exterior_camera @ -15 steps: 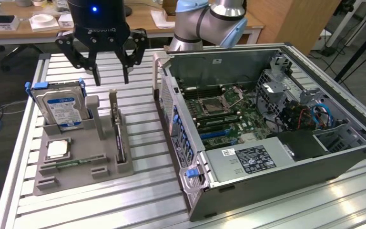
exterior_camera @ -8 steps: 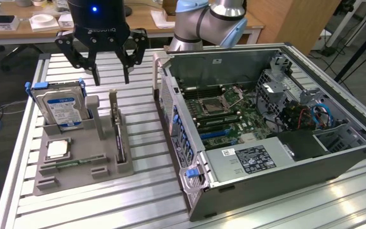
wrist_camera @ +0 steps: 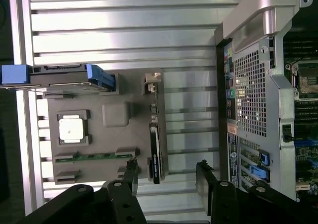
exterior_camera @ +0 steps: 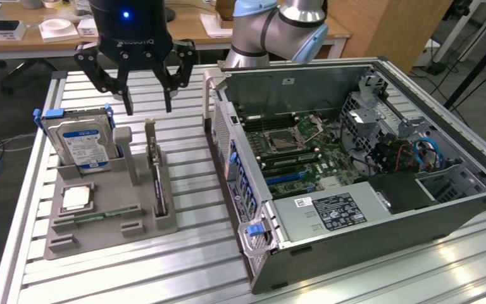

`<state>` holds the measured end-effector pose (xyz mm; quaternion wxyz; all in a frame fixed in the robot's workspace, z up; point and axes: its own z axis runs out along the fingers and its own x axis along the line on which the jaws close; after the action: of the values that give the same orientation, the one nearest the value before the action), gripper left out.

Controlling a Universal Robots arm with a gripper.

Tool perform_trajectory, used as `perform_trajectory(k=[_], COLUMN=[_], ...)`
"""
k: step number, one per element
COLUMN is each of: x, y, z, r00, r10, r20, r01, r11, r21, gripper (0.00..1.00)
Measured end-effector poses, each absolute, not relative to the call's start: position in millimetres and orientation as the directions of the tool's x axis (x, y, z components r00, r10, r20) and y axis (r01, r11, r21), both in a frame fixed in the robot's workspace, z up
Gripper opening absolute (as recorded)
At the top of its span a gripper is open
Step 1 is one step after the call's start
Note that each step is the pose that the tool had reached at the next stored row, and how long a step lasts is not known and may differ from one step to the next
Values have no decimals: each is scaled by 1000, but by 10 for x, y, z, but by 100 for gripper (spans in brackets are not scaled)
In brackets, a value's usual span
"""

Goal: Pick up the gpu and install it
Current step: 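Pick up the gpu and move the gpu toward the slot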

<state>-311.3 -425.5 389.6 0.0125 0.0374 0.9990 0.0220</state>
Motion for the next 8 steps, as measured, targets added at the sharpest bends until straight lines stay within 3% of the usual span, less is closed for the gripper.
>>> perform_trajectory(k=[8], x=[-3112], y=[-4273], z=[3859], r00=[-997], r10=[75], r20=[-23], r01=[74], r11=[996], r21=[45], gripper=[59])
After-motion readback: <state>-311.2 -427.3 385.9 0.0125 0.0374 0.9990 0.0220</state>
